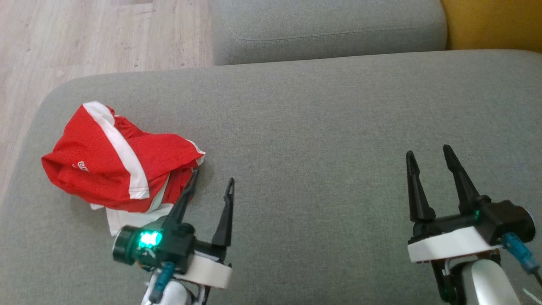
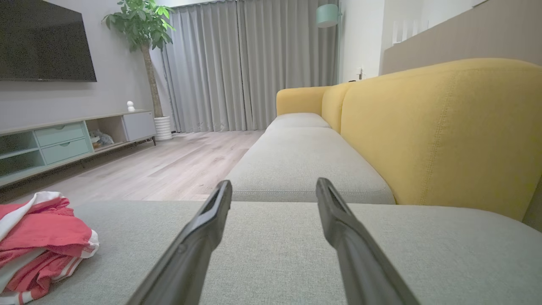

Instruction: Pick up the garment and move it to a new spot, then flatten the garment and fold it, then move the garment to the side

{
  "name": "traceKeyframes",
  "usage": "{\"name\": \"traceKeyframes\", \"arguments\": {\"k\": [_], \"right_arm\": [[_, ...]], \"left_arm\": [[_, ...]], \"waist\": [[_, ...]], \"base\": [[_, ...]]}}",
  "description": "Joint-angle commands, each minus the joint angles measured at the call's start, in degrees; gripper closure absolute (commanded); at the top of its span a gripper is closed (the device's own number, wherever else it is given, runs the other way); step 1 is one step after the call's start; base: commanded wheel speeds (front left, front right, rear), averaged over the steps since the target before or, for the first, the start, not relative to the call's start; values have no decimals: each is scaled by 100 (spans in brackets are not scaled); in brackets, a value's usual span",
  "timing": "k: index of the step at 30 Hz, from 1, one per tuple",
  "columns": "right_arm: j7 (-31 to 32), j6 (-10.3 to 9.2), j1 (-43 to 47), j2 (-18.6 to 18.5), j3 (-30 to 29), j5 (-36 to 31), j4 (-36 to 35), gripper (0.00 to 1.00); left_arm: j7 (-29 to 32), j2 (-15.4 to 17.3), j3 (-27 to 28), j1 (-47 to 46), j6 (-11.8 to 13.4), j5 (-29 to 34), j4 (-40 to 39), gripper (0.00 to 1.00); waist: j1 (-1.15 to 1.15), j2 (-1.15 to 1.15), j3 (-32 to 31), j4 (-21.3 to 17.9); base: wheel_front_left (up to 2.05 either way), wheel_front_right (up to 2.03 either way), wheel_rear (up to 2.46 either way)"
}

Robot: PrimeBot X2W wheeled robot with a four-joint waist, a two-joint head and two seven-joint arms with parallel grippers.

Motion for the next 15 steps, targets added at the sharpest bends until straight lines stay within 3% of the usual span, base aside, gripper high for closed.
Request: {"name": "traceKeyframes", "arguments": {"k": [1, 8, 15], "right_arm": [[-93, 37, -245, -45, 145, -273, -278, 0], [-212, 39, -201, -48, 149, -457, -325, 0], [-313, 42, -142, -50, 86, -195, -152, 0]], "left_arm": [[-106, 121, -9, -355, 108, 258, -136, 0], [-226, 200, -312, -435, 328, 468, -54, 0], [-328, 26, -77, -287, 395, 102, -214, 0]], "waist": [[0, 0, 1, 3], [0, 0, -3, 29], [0, 0, -8, 60]], "base": [[0, 0, 0], [0, 0, 0], [0, 0, 0]]}}
